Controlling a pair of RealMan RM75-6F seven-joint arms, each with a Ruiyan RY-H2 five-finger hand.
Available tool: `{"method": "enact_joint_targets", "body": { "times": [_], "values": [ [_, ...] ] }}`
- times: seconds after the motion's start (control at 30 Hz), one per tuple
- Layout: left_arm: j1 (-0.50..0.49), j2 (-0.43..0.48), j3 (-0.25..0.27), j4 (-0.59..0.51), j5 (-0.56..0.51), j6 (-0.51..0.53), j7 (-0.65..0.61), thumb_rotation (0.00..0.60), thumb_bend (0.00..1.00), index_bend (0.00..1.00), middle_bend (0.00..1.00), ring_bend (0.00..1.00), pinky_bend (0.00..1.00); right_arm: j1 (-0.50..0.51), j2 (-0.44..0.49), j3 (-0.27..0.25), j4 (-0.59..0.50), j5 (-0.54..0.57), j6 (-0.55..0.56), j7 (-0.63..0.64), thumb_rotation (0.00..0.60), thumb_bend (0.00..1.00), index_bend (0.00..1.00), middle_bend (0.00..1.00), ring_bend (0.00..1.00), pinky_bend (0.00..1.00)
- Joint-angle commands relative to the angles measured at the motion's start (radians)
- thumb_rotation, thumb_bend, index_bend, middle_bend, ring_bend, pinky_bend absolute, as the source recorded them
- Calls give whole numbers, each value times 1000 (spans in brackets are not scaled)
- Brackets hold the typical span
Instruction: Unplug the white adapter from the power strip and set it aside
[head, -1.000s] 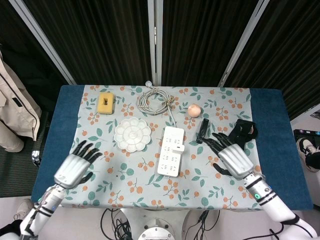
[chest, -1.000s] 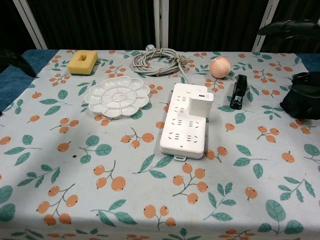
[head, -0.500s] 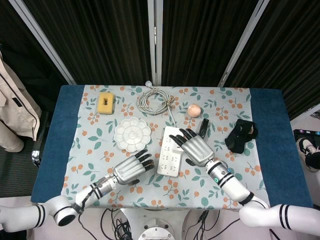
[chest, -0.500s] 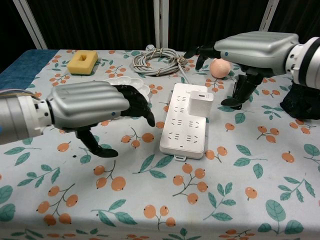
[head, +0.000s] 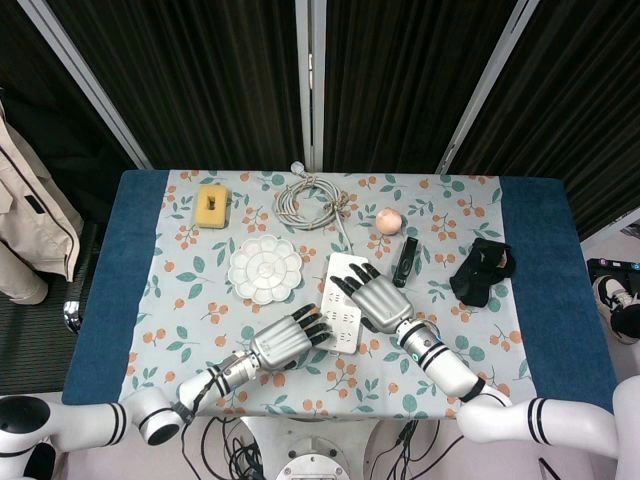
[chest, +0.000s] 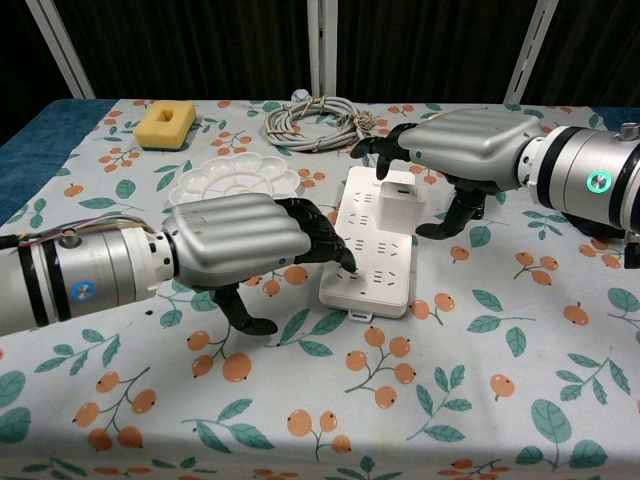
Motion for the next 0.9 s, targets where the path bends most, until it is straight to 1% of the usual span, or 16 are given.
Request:
{"method": "enact_joint_targets", "body": {
  "times": [0.03, 0.23, 0.37, 0.47, 0.6, 0.77, 0.9],
  "values": [
    [-5, -12, 3, 7, -7, 7, 10, 600, 211, 150, 135, 72, 89, 18, -26, -5, 37, 12, -16, 21, 600, 235, 12, 198, 29, 119],
    [-16, -34, 12, 26, -22, 15, 19, 600, 210, 143, 122, 72, 90, 45, -66, -13, 94, 17, -28, 29, 600, 242, 22, 201, 31, 119],
    [-19, -45, 18, 38, -32, 18, 20, 600, 210, 143, 122, 72, 90, 54, -84, -20, 122, 16, -26, 32, 600, 268, 58, 233, 56, 129],
    [-22, -52, 21, 46, -40, 22, 10, 600, 210, 143, 122, 72, 90, 56, -94, -21, 143, 21, -25, 49, 600, 295, 120, 295, 99, 156],
    [-28, -61, 25, 59, -47, 22, -1, 600, 210, 143, 125, 72, 89, 57, -108, -24, 169, 15, -27, 77, 600, 324, 228, 370, 159, 192],
    [-32, -69, 30, 74, -56, 24, -21, 600, 210, 143, 126, 72, 88, 56, -120, -27, 196, -1, -23, 110, 600, 361, 317, 421, 212, 228],
    [-35, -75, 35, 86, -59, 30, -31, 600, 210, 143, 126, 72, 87, 55, -127, -27, 213, -23, -22, 148, 600, 421, 480, 488, 279, 267]
  ]
}}
